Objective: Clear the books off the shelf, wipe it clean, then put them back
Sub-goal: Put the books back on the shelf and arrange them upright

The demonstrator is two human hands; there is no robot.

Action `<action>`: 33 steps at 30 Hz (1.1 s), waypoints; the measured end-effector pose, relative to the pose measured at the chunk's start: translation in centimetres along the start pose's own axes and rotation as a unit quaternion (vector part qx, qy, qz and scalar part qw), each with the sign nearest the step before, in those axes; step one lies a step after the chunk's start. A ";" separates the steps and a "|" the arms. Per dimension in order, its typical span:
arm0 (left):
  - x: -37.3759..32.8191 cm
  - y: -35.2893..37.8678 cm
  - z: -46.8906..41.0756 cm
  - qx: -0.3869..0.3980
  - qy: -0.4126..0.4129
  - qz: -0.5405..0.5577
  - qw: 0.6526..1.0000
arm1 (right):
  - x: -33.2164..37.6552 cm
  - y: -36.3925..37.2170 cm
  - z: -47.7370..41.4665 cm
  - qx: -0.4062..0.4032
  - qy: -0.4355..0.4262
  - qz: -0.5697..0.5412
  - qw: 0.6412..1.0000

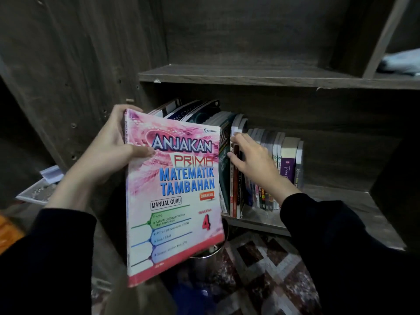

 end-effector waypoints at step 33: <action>-3.0 8.5 -0.9 -0.101 0.138 -0.114 0.979 | -0.2 -0.5 0.3 0.009 0.010 -0.006 1.000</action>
Point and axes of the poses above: each hand's wrist, its own z-axis away from the middle knuckle, its own y-axis out of the palm, x = y × z, the point moved 1 cm from there along -z, towards the middle knuckle
